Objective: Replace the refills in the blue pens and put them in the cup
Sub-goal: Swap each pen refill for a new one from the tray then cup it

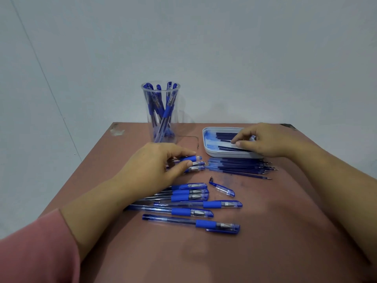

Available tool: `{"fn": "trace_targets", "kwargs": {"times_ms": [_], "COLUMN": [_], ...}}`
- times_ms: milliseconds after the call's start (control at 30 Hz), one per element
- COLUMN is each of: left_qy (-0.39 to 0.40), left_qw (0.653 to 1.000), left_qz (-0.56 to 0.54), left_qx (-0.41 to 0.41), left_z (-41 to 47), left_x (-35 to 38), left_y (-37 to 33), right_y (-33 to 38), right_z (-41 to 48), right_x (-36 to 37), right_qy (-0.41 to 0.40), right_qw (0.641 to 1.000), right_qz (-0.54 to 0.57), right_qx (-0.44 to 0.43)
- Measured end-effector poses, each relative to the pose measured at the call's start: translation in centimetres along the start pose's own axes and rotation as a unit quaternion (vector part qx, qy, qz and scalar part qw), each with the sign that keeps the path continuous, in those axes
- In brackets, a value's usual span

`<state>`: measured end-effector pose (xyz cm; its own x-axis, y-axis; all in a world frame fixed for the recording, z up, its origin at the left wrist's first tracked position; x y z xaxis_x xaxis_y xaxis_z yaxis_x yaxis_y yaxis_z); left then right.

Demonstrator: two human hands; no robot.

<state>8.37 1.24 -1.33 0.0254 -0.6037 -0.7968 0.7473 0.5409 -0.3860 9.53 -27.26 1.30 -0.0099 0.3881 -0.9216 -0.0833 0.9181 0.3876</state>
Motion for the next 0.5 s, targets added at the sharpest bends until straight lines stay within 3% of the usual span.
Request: {"fn": "trace_targets", "kwargs": {"times_ms": [500], "left_qy": [-0.004], "left_qw": [1.0], "left_qz": [0.017], "left_qx": [0.014], "left_z": [0.1], "left_x": [-0.3], "left_y": [0.0], "right_y": [0.2], "right_z": [3.4], "right_x": [0.4], "right_qy": [0.066], "right_qw": [0.997], "right_qz": [0.001], "right_qx": [0.031]}}
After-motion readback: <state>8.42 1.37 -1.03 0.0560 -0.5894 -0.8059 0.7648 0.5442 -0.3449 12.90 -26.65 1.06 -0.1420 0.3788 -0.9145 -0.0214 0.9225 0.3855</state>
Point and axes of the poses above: each hand's wrist, its own z-axis towards the middle knuckle, its own x-axis out of the palm, y = z × x, the point moved 2 cm from there along z, towards the middle knuckle, and after that the axes turned 4 degrees about x, right-handed, at the moved point
